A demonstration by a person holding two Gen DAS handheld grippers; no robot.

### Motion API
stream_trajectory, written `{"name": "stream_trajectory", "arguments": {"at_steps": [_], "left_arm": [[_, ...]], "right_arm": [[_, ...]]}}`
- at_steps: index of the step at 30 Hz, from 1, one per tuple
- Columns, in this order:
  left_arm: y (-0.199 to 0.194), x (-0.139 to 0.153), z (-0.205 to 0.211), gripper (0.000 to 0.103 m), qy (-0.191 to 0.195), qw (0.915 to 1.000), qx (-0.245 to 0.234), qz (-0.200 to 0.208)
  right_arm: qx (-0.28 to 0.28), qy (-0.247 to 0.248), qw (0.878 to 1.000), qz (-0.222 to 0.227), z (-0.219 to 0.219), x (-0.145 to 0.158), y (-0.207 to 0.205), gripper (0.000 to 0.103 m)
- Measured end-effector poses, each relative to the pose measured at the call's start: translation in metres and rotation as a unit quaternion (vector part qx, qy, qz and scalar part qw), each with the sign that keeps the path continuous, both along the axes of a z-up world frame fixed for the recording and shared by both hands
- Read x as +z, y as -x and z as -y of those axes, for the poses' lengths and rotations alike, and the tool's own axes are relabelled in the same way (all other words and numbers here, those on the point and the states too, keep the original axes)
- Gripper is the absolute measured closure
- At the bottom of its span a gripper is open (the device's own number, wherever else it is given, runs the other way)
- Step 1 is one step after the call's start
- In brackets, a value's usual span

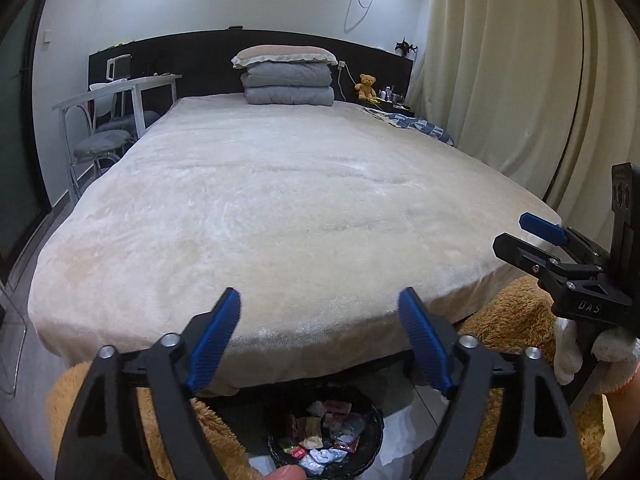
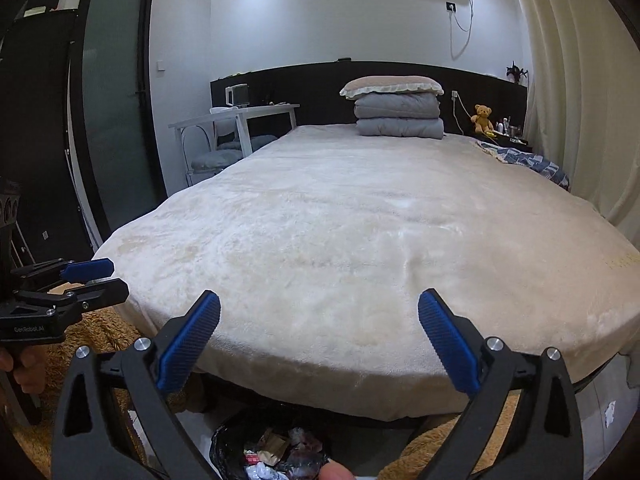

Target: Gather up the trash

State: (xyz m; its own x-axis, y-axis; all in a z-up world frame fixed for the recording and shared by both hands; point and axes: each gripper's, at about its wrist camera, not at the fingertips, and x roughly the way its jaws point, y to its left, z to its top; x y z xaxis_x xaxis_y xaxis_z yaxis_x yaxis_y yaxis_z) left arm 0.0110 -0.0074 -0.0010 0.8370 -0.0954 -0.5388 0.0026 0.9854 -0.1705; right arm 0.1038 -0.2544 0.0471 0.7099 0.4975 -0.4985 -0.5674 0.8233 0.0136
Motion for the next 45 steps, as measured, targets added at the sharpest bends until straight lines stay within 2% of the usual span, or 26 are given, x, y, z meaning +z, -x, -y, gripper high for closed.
{"name": "stream_trajectory", "arguments": {"at_steps": [1,7,9,20,28,45], "left_arm": [[0.001,-0.001,0.001,0.006,-0.002,1.0000,-0.003,0.003],[0.003,-0.006,0.011,0.007,-0.002,0.9997,-0.017,0.018],[0.003,-0.010,0.012,0.007,0.001,0.9997,-0.016,0.016],[0.018,-0.007,0.008,0.007,0.004,0.9988,0.000,0.050],[0.019,-0.006,0.011,0.007,-0.005,0.9986,0.006,0.053],[0.017,-0.007,0.013,0.007,-0.012,0.9987,0.003,0.050]], "right_arm": [[0.000,0.002,1.000,0.005,0.001,0.001,0.000,0.005],[0.001,0.005,1.000,0.008,0.001,-0.004,-0.001,0.005],[-0.001,-0.002,1.000,-0.007,0.003,-0.006,-0.006,0.005],[-0.004,-0.004,1.000,-0.006,0.007,-0.012,-0.002,0.005],[0.005,0.025,1.000,0.007,-0.006,-0.017,0.005,0.005],[0.005,0.029,1.000,0.007,-0.008,-0.019,0.005,0.005]]}}
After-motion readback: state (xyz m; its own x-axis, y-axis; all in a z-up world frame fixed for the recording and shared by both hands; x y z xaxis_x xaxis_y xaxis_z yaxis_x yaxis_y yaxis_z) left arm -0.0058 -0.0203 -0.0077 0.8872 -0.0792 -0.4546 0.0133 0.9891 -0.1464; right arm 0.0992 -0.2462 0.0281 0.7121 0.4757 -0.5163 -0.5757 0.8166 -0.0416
